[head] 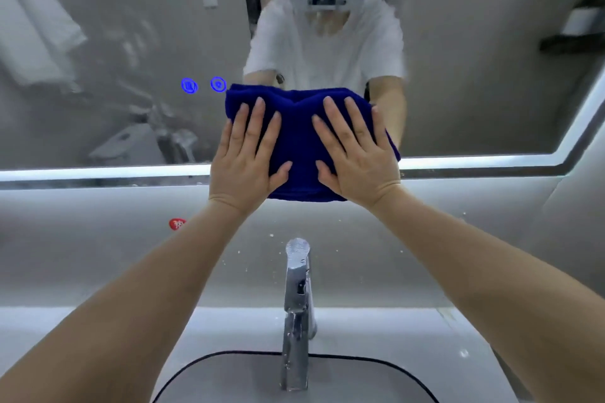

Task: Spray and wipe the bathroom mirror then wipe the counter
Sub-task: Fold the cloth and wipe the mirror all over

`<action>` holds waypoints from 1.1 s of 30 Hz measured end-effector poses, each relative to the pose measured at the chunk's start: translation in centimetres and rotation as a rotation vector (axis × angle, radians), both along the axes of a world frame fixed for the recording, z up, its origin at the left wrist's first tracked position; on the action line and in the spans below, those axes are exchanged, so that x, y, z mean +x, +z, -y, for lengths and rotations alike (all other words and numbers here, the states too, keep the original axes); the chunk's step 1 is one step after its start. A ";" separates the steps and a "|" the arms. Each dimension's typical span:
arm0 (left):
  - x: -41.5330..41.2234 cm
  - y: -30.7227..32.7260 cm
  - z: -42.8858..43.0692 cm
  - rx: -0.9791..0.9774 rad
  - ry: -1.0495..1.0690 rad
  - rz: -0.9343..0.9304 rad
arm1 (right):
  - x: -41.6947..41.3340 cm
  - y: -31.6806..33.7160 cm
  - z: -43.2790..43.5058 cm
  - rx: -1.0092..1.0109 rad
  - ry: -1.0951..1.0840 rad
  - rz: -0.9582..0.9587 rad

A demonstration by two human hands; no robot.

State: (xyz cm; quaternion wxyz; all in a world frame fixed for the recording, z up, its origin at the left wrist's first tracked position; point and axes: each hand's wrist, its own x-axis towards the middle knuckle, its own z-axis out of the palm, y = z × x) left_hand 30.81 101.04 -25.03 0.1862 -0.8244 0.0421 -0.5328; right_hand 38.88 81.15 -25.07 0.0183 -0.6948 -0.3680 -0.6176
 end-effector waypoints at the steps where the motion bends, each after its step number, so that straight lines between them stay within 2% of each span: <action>1: 0.2 -0.1 0.0 -0.006 -0.018 0.013 | 0.1 -0.1 0.1 -0.004 -0.006 0.011; 8: 0.4 -0.5 3.2 -0.180 -0.058 0.024 | 0.1 0.1 -0.1 0.013 -0.028 0.042; 12: 1.0 -0.6 2.1 -0.150 -0.058 0.050 | 0.1 0.1 0.1 0.009 -0.008 0.042; 16: 1.2 0.6 1.9 -0.128 -0.074 0.063 | 0.6 1.3 1.7 -0.112 0.015 0.055; 22: 2.2 8.9 2.9 -0.132 -0.140 0.133 | 1.0 9.6 3.1 -0.110 -0.019 0.019; 33: 1.8 24.4 3.5 -0.189 -0.112 0.162 | 0.4 26.2 3.2 -0.110 -0.132 0.024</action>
